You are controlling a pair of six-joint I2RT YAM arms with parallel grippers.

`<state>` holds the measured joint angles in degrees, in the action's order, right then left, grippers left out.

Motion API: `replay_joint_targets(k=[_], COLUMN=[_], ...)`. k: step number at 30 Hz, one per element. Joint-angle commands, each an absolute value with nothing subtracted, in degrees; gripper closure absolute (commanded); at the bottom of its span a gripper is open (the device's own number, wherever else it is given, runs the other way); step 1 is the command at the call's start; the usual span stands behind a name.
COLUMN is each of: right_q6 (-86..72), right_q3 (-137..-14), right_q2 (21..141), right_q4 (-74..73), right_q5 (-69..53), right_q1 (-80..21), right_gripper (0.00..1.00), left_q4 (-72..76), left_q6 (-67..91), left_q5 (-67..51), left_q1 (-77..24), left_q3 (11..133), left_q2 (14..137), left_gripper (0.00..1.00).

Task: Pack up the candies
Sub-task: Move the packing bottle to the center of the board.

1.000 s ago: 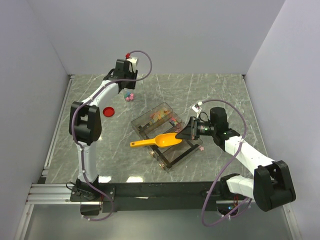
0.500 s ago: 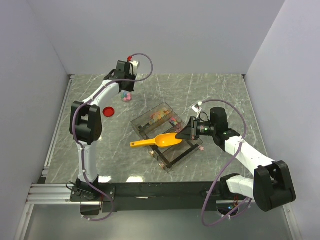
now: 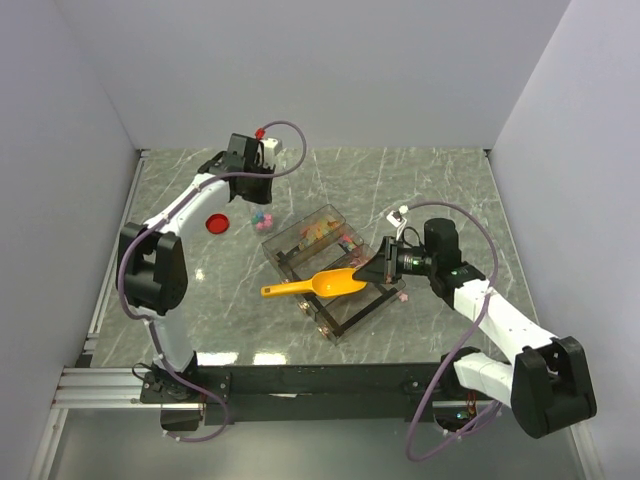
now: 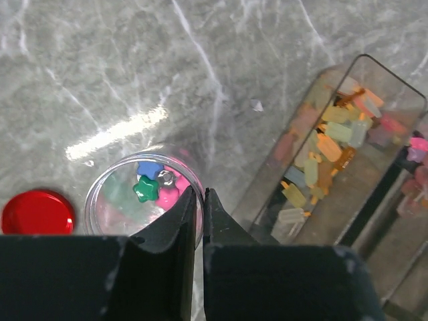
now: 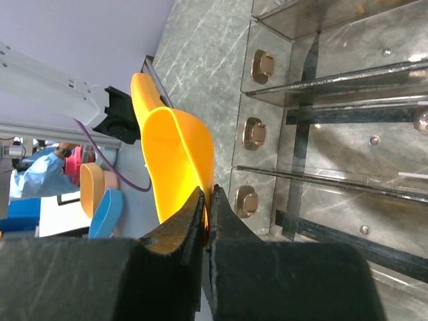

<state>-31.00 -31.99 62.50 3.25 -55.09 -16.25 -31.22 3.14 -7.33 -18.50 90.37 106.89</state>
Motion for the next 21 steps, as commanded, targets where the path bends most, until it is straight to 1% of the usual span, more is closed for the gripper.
replay_joint_targets(k=[1,5,8,11,14,15,20,21], right_q6=[-30.94,-30.85,-30.67,-30.94,-31.20,-31.11,-31.02,-31.46], right_q3=[-31.55,-31.20,-31.29,-31.29,-31.29,-31.46,-32.87,-33.05], right_q2=[60.65,60.03,59.68,59.50,59.15,58.98,58.54,58.54], right_q4=[4.13,3.69,2.99,2.73,2.64,2.38,0.79,1.14], right_q5=[-55.28,-54.58,-54.14,-53.88,-53.62,-53.44,-52.56,-52.47], right_q1=[-16.44,-16.44,-16.43,-16.44,-16.43,-16.44,-16.44,-16.44], right_gripper=[1.00,1.00,1.00,1.00,1.00,1.00,1.00,1.00], left_q4=[-29.88,-28.66,-27.86,-28.04,-28.21,-28.13,-28.82,-28.92], left_q6=[4.66,4.74,4.75,4.31,4.48,4.66,5.01,5.10], left_q5=[-9.67,-9.31,-8.27,-6.77,-6.50,-6.33,-6.59,-6.50], left_q1=[-18.90,-19.34,-19.86,-20.39,-20.57,-20.57,-20.83,-20.83], left_q3=[88.86,86.84,86.05,86.04,86.13,86.13,86.04,85.87], left_q2=[103.71,104.59,104.77,104.50,103.54,102.49,98.36,96.26], left_gripper=[0.90,0.88,0.85,0.80,0.66,0.58,0.48,0.43])
